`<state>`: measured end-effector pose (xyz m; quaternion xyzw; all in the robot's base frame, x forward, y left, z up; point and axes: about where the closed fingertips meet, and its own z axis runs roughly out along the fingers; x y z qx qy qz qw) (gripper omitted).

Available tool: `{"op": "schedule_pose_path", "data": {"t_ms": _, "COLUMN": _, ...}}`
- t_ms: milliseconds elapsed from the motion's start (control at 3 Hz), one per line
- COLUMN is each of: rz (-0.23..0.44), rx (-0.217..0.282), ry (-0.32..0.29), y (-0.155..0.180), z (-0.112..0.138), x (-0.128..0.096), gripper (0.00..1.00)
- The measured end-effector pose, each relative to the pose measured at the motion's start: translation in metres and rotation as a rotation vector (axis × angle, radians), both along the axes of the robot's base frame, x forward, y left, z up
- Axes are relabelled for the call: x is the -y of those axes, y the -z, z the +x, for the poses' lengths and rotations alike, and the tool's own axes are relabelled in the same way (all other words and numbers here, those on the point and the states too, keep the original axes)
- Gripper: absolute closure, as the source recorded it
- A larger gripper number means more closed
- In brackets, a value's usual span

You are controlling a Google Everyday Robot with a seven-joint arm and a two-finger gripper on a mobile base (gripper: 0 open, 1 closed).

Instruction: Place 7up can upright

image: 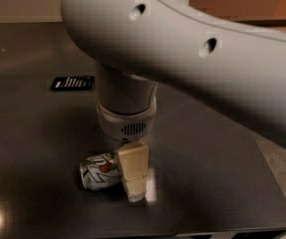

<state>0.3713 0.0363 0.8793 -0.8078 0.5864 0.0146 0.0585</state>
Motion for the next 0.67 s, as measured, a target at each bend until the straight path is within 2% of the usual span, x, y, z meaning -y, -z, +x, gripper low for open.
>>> {"op": "schedule_pose_path", "data": {"t_ms": 333, "rz": -0.021, "rx": -0.008, "ry": -0.018, "y": 0.013, "z": -0.005, "x": -0.015, "gripper": 0.0}}
{"op": "schedule_pose_path", "data": {"t_ms": 667, "rz": -0.03, "rx": -0.043, "ry": -0.023, "y": 0.032, "z": -0.007, "x": -0.03, "gripper": 0.0}}
